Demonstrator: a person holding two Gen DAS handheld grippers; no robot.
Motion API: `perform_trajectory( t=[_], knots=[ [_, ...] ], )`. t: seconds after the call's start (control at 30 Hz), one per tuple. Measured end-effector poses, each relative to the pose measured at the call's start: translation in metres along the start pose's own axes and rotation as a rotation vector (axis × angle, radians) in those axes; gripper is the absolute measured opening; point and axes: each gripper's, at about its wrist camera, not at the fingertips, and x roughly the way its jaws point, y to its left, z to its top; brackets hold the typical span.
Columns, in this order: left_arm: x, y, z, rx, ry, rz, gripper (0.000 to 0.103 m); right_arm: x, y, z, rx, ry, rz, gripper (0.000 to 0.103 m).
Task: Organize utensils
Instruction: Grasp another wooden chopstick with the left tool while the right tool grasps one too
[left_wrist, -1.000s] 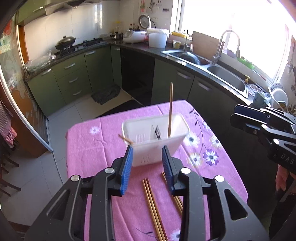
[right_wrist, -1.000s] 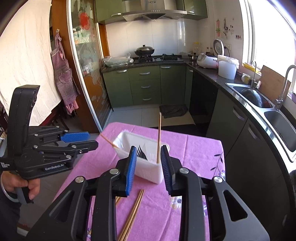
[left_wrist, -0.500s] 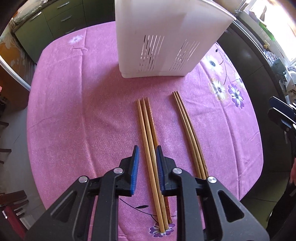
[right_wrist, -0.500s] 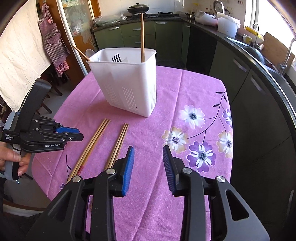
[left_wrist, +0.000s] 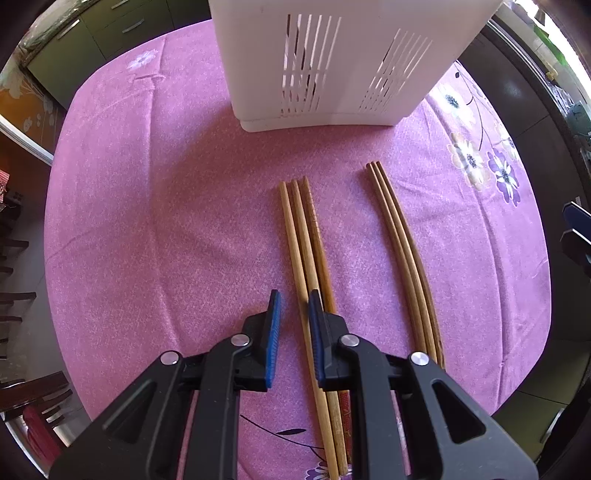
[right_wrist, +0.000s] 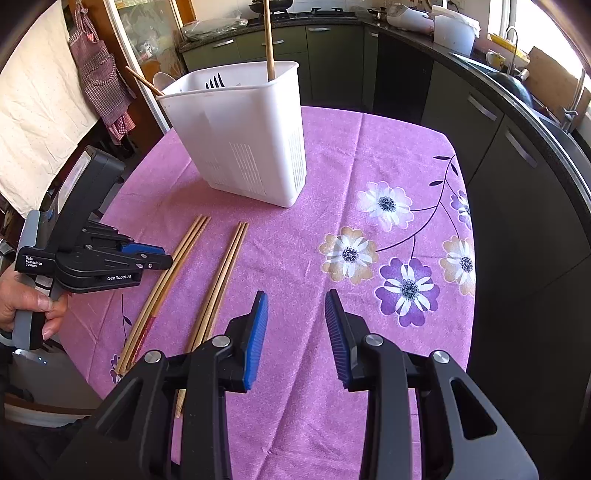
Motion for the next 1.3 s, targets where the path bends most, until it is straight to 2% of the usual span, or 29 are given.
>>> perform_trajectory(
  t=[0.1, 0.23, 0.3, 0.43, 0.53, 0.8, 1.0, 1.07, 1.3],
  knots=[
    [0.006, -0.001, 0.001, -0.003, 0.025, 0.011, 0.015, 0.002, 0.000, -0.002, -0.002, 0.004, 0.003, 0.032],
    [0.012, -0.015, 0.002, 0.008, 0.015, 0.032, 0.014, 0.007, 0.001, -0.002, -0.005, 0.014, 0.000, 0.034],
    [0.014, -0.020, 0.002, 0.012, 0.009, 0.047, 0.009, 0.008, 0.003, -0.002, -0.008, 0.019, -0.001, 0.034],
    [0.013, -0.014, 0.002, 0.002, 0.010, 0.028, 0.006, 0.011, 0.008, -0.003, -0.023, 0.031, -0.005, 0.034],
    [0.003, -0.002, -0.001, -0.014, -0.019, 0.015, 0.006, 0.015, 0.012, -0.002, -0.030, 0.045, -0.007, 0.034],
    [-0.066, 0.022, -0.017, -0.038, -0.228, -0.024, 0.006, 0.060, 0.034, 0.009, -0.026, 0.165, 0.070, 0.033],
    [-0.118, 0.043, -0.042, -0.013, -0.413, 0.024, 0.006, 0.097, 0.050, 0.019, -0.026, 0.241, 0.081, 0.017],
    [-0.126, 0.045, -0.048, -0.006, -0.445, 0.028, 0.006, 0.103, 0.055, 0.021, -0.029, 0.257, 0.077, 0.015],
    [-0.133, 0.055, -0.062, 0.000, -0.476, 0.009, 0.006, 0.112, 0.068, 0.027, -0.044, 0.279, 0.059, 0.013]
  ],
)
